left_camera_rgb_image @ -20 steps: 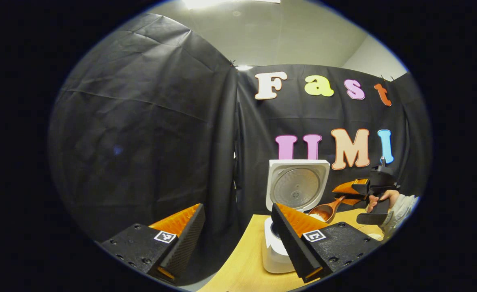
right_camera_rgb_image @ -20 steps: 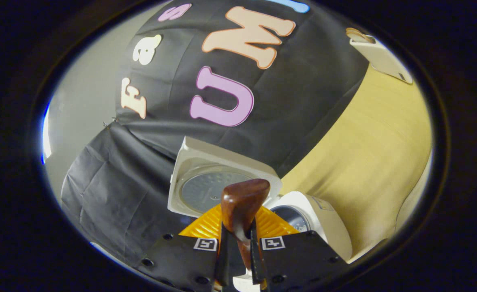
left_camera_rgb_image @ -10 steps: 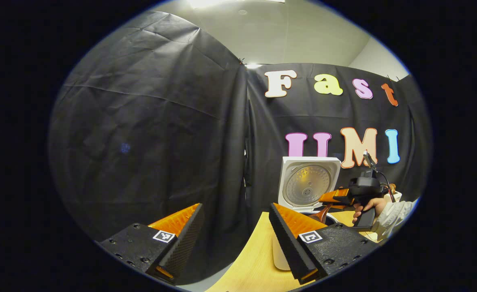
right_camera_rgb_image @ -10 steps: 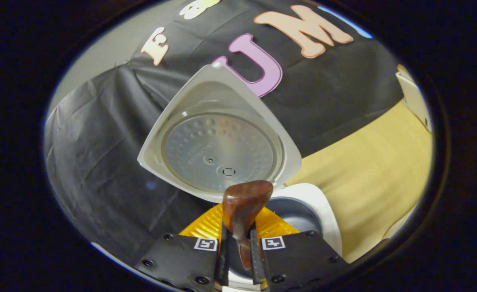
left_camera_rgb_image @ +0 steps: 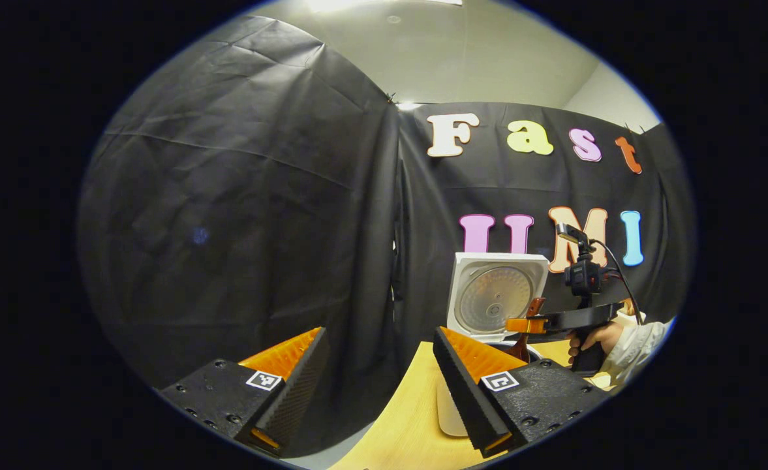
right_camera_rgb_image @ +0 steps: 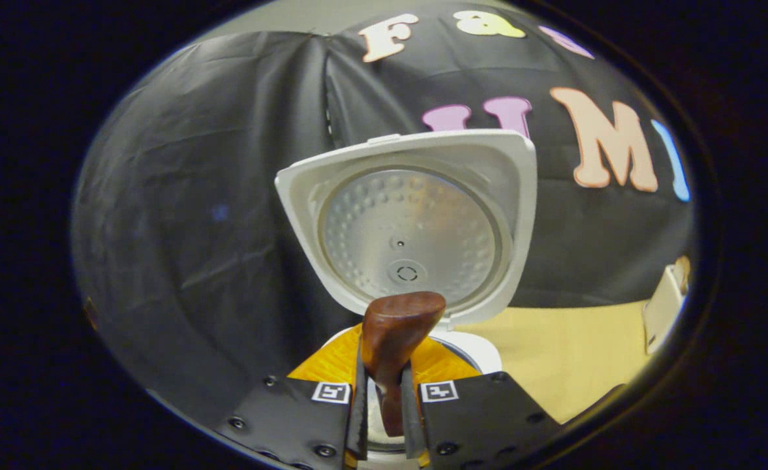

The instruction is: Close the left gripper, press the button to open the rice cooker; take a wooden spoon from the chopstick holder with the right hand, scoop a spoonful of rice and pour it into the rice cooker, then put the wooden spoon back into the chopstick holder.

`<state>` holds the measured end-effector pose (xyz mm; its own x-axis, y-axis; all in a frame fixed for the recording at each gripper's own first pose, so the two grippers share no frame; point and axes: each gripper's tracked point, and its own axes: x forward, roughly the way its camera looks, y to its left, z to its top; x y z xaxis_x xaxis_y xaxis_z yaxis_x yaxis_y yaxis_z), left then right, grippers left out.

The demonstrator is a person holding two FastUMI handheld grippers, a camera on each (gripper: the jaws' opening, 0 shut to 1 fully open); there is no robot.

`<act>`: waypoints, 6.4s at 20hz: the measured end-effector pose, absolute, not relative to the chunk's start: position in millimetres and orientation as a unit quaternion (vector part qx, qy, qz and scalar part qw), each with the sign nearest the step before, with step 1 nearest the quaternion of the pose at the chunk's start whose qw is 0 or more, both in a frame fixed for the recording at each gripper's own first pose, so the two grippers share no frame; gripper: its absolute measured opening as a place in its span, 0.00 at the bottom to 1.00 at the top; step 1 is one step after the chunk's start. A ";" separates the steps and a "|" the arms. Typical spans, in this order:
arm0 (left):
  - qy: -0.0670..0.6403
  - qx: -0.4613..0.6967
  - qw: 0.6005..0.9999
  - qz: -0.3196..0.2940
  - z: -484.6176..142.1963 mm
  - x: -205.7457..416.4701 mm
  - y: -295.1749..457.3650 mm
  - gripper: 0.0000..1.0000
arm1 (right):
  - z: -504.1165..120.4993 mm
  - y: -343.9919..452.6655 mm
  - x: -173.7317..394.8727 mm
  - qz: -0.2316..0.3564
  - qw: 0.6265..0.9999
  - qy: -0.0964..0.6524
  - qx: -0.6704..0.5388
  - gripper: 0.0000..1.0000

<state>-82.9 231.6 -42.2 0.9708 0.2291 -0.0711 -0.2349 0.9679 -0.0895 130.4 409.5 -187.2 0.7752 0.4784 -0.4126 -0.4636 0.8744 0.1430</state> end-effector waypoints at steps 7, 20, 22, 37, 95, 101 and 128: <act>0.027 -0.050 0.992 0.109 -35.9 -83.1 228.4 0.92 | -157.3 419.0 118.0 0.278 0.944 0.110 -0.135 0.24; 0.005 -0.036 0.997 0.063 -12.6 -52.9 173.5 0.92 | -109.7 323.3 130.8 0.224 0.949 0.177 0.135 0.25; 0.004 -0.042 0.998 0.049 -9.7 -44.5 157.4 0.92 | -103.1 290.0 129.6 0.206 0.955 0.169 0.134 0.25; -0.010 -0.052 0.997 -0.050 15.5 6.7 25.1 0.94 | -96.3 27.3 103.4 0.036 0.982 0.147 0.110 0.25; 0.003 -0.028 0.997 -0.070 39.0 38.0 -55.9 0.96 | -181.6 -208.1 45.3 -0.129 0.973 0.179 0.060 0.99; 0.016 -0.028 0.998 -0.047 39.3 63.4 -20.7 0.95 | -134.1 -157.5 54.8 -0.081 0.984 0.151 0.051 0.99; 0.057 -0.017 0.998 -0.035 24.8 274.8 52.6 0.93 | -120.4 -89.7 11.1 -0.066 0.982 0.175 0.009 1.00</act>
